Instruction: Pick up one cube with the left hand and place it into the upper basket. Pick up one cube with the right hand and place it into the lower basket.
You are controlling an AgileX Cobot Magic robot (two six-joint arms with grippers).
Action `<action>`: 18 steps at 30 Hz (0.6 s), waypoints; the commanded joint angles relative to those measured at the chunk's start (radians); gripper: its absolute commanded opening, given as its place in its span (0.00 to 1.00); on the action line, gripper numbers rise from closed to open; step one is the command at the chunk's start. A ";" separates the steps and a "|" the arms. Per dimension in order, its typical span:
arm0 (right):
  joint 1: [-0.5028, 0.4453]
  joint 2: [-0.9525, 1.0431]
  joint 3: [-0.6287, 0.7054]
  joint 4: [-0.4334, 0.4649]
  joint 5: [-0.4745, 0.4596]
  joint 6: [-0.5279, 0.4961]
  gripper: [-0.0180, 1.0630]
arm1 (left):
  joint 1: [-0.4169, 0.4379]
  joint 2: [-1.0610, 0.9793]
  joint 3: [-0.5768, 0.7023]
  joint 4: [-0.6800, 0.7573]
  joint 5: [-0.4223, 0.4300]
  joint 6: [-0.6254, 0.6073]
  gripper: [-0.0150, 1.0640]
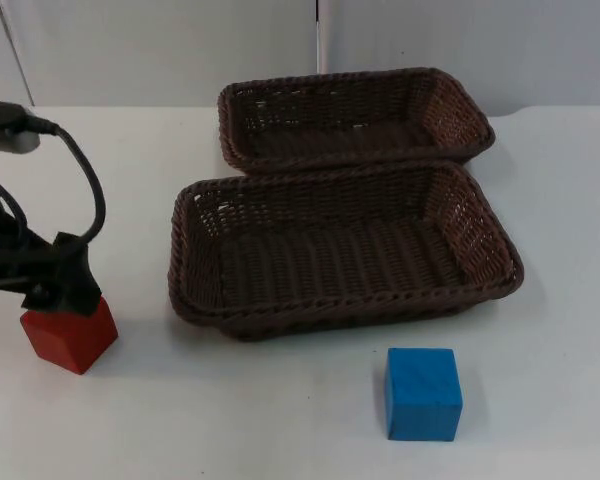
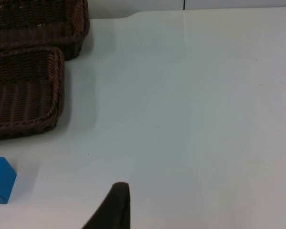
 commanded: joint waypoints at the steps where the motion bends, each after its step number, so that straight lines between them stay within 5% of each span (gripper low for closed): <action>1: -0.005 -0.003 0.001 0.003 -0.005 -0.006 0.98 | -0.002 0.018 -0.013 -0.024 -0.015 0.024 0.99; 18: -0.005 -0.003 0.001 0.003 -0.005 -0.008 0.98 | -0.002 0.220 -0.092 -0.020 -0.048 0.060 0.99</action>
